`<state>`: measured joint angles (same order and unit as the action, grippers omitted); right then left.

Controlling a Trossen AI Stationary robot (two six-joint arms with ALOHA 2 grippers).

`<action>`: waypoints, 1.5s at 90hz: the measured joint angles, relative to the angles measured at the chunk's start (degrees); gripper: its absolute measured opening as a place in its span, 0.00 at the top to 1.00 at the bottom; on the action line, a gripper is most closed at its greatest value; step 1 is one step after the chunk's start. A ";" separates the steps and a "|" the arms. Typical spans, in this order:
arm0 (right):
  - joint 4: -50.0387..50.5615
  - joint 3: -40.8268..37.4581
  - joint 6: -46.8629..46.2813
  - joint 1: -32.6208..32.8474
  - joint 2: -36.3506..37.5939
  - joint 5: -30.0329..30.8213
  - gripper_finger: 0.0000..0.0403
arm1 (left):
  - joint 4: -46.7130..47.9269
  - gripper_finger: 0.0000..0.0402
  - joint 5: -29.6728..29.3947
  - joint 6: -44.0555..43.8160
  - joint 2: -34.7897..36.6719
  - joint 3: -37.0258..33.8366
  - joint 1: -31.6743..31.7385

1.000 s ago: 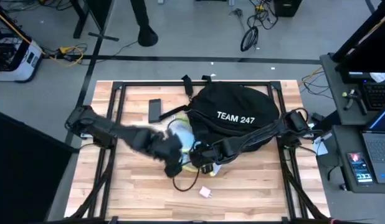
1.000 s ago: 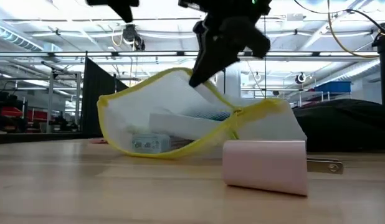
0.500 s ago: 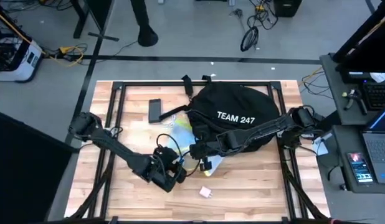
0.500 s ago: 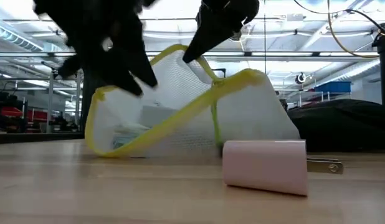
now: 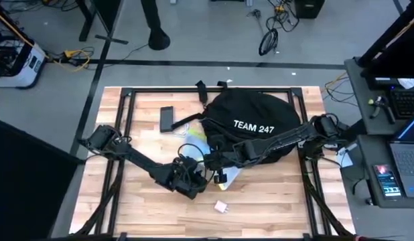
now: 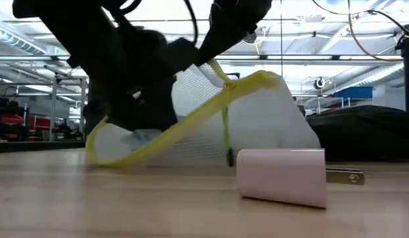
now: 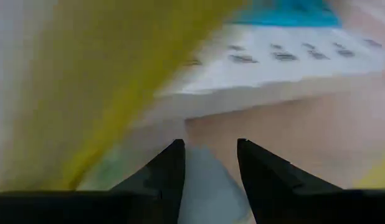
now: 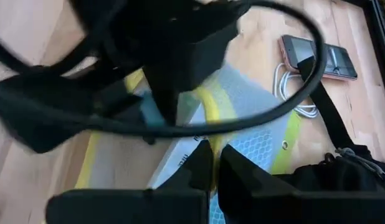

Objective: Unpack backpack
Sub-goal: Remove the white charger adapter from the green zip bag

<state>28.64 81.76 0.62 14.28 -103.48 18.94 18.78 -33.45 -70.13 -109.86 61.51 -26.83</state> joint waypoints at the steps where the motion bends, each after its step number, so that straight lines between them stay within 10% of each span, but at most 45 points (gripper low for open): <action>1: 0.02 0.00 0.00 0.00 0.00 0.00 1.00 | -0.19 0.67 0.51 0.75 0.00 0.09 -0.04; 37: 0.29 0.02 1.52 -0.76 0.00 -0.11 1.00 | 3.11 0.67 26.29 12.48 3.44 1.77 -3.38; 93: 0.05 0.03 1.66 -0.87 0.00 -1.13 1.00 | 9.03 0.67 -3.07 4.34 8.92 2.08 -1.78; 135: 0.29 0.02 3.29 -1.26 -0.02 -1.36 1.00 | 10.27 0.67 9.87 4.64 4.31 0.33 0.29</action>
<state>28.93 81.78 3.91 13.02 -103.50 17.58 29.05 -23.58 -65.49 -105.56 61.84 -26.55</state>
